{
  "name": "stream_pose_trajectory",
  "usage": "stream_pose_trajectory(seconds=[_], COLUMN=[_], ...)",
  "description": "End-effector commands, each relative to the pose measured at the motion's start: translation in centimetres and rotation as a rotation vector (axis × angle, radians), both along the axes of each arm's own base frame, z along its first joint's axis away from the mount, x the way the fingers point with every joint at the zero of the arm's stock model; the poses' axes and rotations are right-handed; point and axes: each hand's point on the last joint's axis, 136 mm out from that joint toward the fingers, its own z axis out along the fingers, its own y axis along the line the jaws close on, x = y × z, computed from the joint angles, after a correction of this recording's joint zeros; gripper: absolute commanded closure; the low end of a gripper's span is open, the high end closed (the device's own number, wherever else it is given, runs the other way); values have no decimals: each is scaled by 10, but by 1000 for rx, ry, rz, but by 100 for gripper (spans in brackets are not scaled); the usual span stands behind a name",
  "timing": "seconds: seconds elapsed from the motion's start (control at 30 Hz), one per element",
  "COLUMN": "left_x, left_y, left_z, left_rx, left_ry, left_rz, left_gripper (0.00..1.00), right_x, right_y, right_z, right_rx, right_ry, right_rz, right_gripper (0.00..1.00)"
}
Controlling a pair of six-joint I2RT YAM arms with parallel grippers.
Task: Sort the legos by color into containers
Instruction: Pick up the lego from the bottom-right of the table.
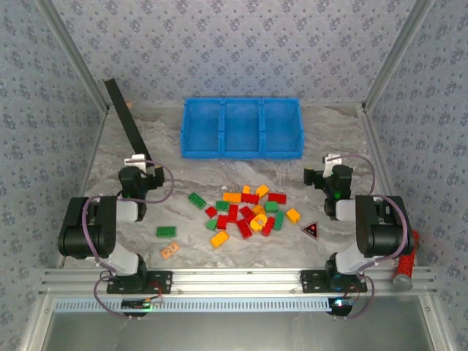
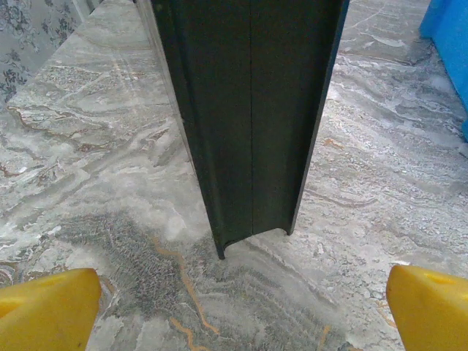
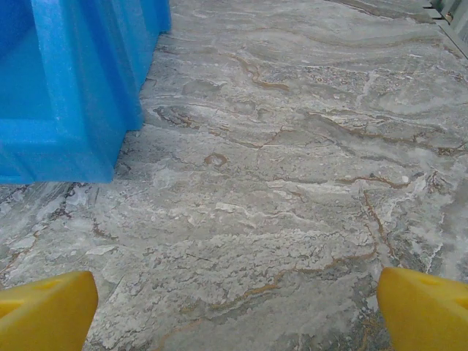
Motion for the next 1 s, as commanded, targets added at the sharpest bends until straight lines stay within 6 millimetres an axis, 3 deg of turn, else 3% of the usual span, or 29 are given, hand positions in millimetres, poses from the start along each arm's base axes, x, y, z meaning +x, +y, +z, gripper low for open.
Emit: stream_pose_trajectory(seconds=[0.0,0.97], left_x=[8,8], left_y=[0,0], left_z=[13,13], left_rx=[9,-3], left_ry=[-48,-47], left_rz=[0,-11], left_gripper=[0,0], right_x=[5,4], right_y=[-2,-3], right_z=[12,11], right_rx=[5,6], right_ry=[-41,-38], right_rz=[-17,-17], right_gripper=[0,0])
